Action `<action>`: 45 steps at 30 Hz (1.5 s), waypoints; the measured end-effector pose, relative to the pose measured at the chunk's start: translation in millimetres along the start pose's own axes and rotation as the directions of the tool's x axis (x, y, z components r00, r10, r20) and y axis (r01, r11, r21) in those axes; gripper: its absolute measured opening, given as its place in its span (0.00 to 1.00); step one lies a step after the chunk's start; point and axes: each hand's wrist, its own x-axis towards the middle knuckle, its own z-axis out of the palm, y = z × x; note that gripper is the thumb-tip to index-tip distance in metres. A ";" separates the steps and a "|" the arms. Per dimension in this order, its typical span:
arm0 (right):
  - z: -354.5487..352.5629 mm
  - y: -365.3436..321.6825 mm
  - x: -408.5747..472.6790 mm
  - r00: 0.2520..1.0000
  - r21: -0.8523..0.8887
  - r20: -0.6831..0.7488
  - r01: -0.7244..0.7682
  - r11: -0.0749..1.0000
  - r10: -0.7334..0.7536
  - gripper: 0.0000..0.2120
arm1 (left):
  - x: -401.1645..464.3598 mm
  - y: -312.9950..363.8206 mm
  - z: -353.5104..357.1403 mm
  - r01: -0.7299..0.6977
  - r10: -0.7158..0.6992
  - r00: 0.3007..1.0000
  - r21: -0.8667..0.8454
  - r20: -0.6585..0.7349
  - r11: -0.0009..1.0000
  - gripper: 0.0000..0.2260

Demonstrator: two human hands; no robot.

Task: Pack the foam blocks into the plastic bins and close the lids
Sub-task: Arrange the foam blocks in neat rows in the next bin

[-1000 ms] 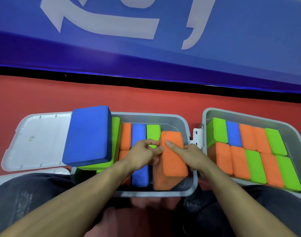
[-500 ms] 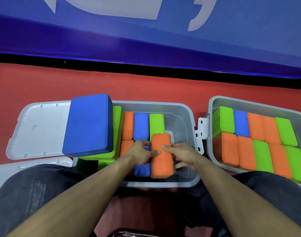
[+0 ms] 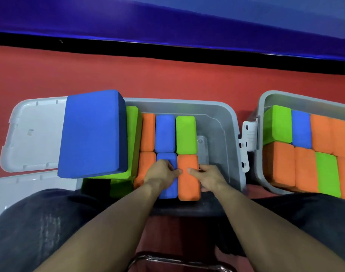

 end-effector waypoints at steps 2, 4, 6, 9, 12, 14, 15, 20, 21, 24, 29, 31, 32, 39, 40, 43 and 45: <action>0.1 -1.8 8.0 1.000 0.029 0.009 -0.020 0.999 0.020 0.13 | 7.1 -3.7 -2.8 0.002 0.002 0.998 0.074 -0.060 0.997 0.14; -3.4 -3.7 14.2 0.998 0.011 0.042 -0.051 0.999 0.050 0.11 | 13.2 -7.2 -3.9 0.019 -0.018 0.999 0.048 -0.034 0.999 0.14; -5.4 -3.5 17.1 0.996 -0.006 0.059 -0.061 0.998 0.061 0.13 | 14.8 -6.9 -3.2 0.029 -0.029 1.000 0.027 0.004 0.999 0.14; -4.5 -2.0 19.3 0.997 -0.017 0.047 -0.065 0.998 0.066 0.12 | 15.6 -6.8 -2.2 0.023 -0.023 1.000 0.053 -0.009 0.998 0.14; -3.5 -0.4 18.8 0.998 -0.030 0.031 -0.053 0.998 0.054 0.09 | 16.5 -8.0 0.4 0.019 -0.018 1.000 0.062 -0.014 0.998 0.14; -2.2 -3.7 15.1 0.998 -0.047 0.026 -0.054 0.997 0.055 0.08 | 17.0 -7.7 -0.6 0.010 -0.010 1.000 0.054 0.000 0.998 0.14; -1.0 -4.2 13.9 0.998 -0.059 0.025 -0.056 0.997 0.057 0.08 | 16.9 -6.5 -2.0 -0.001 0.000 1.000 0.050 0.017 0.999 0.14; 2.0 -10.9 4.0 0.995 -0.292 -0.087 0.023 0.956 -0.051 0.15 | 0.9 5.2 -13.8 -0.092 0.087 0.990 0.032 0.115 0.995 0.17; 2.9 -15.1 0.0 0.991 -0.329 -0.108 0.045 0.943 -0.084 0.16 | -4.4 7.8 -19.2 -0.128 0.123 0.988 0.050 0.094 0.991 0.18; 6.9 -38.0 -17.7 0.979 -0.313 -0.088 0.149 0.938 -0.185 0.19 | -24.6 16.9 -42.2 -0.211 0.210 0.977 -0.007 -0.035 0.978 0.17; 17.6 -102.9 -74.0 0.902 -0.363 -0.030 0.391 0.846 -0.430 0.27 | -69.6 41.7 -95.9 -0.377 0.304 0.916 -0.302 -0.264 0.876 0.09; 22.4 -121.6 -98.0 0.871 -0.328 0.018 0.468 0.820 -0.490 0.28 | -90.5 41.6 -122.4 -0.464 0.315 0.858 -0.347 -0.406 0.815 0.06; 26.0 -127.8 -110.1 0.855 -0.327 0.042 0.501 0.801 -0.518 0.28 | -97.2 33.5 -136.6 -0.489 0.301 0.827 -0.345 -0.475 0.801 0.07; 57.8 -135.5 -143.4 0.827 -0.301 0.164 0.561 0.771 -0.538 0.32 | -100.9 -53.6 -190.2 -0.360 -0.055 0.705 -0.424 -0.707 0.831 0.23; 65.4 -136.2 -142.0 0.831 -0.287 0.172 0.556 0.780 -0.529 0.32 | -102.5 -63.3 -192.2 -0.321 -0.122 0.718 -0.481 -0.686 0.816 0.26; 88.5 -139.9 -138.2 0.842 -0.285 0.217 0.538 0.793 -0.494 0.34 | -103.4 -84.5 -188.9 -0.191 -0.268 0.827 -0.696 -0.494 0.692 0.30; 99.2 -140.3 -130.9 0.855 -0.283 0.231 0.515 0.809 -0.464 0.35 | -102.5 -91.1 -179.4 -0.157 -0.239 0.897 -0.775 -0.371 0.612 0.25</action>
